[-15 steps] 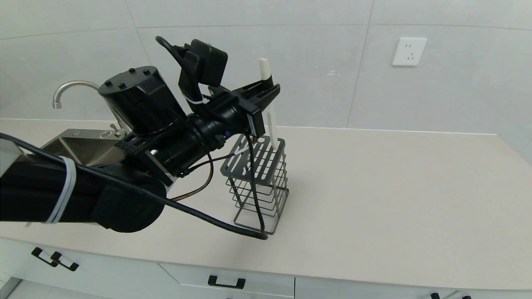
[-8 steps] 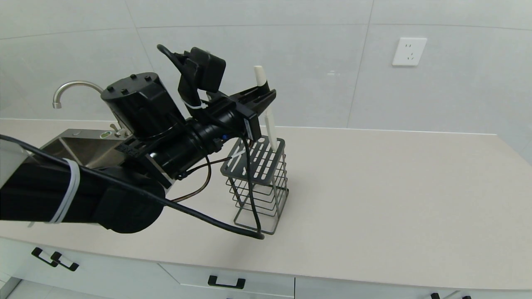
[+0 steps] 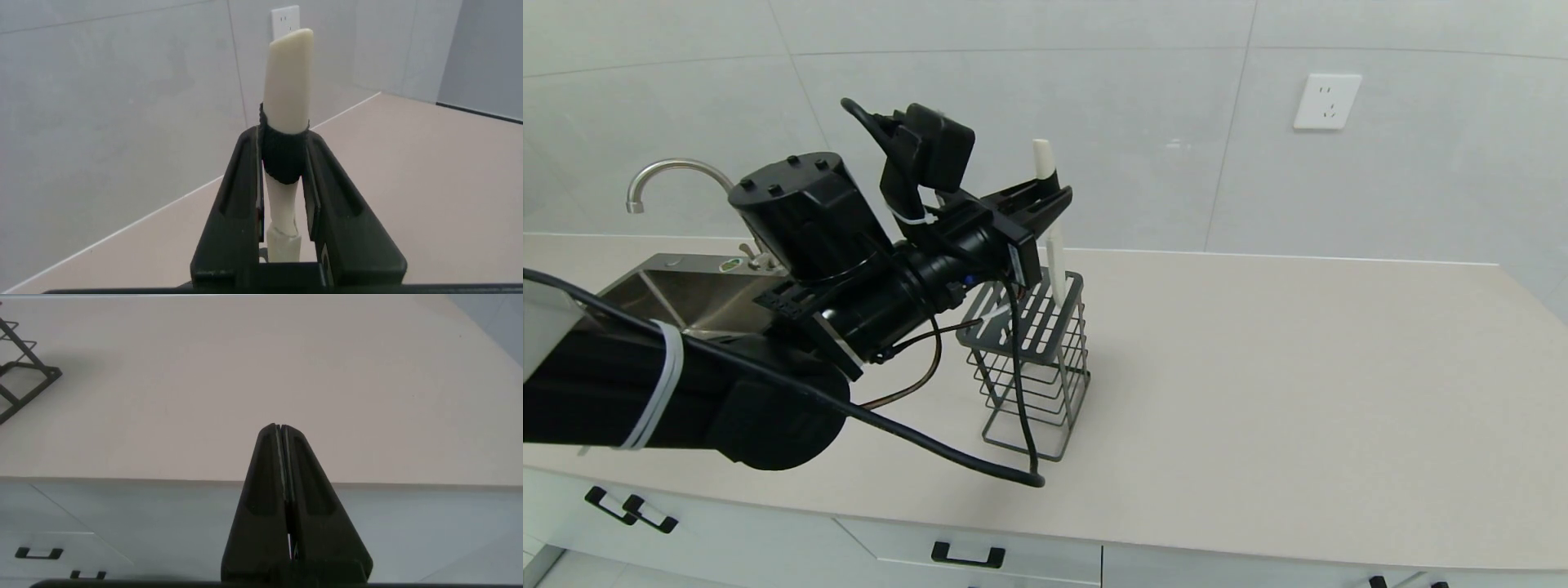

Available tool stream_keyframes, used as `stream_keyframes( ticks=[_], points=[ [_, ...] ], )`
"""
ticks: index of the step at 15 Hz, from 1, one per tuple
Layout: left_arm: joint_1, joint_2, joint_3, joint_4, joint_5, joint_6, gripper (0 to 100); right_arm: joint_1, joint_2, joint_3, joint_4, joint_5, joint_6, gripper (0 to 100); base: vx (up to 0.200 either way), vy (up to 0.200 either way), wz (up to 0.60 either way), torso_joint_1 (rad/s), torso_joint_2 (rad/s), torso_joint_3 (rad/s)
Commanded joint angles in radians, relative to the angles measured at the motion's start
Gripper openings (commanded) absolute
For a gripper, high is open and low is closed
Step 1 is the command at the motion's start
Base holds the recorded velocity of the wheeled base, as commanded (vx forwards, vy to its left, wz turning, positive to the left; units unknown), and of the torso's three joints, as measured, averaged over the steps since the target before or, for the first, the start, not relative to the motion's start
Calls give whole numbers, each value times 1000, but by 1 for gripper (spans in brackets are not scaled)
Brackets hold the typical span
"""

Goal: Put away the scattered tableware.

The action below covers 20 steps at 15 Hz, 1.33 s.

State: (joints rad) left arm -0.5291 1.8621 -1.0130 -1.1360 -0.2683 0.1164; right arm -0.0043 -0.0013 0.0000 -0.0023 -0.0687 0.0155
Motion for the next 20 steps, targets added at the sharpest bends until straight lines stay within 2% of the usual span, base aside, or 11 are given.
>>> stream_keyframes(
  ticks=[1,14,20],
  points=[
    [0,9,2,1,0,0,0,0,1,0,-1,0,0,0,0,0,0,0,0,0],
    [0,71,4,-1,4,-4,0,0,1,0,-2,0,0,0,0,0,0,0,0,0],
    [0,68,45,-15,8,-6,0,0,1,0,-2,0,0,0,0,0,0,0,0,0]
  ],
)
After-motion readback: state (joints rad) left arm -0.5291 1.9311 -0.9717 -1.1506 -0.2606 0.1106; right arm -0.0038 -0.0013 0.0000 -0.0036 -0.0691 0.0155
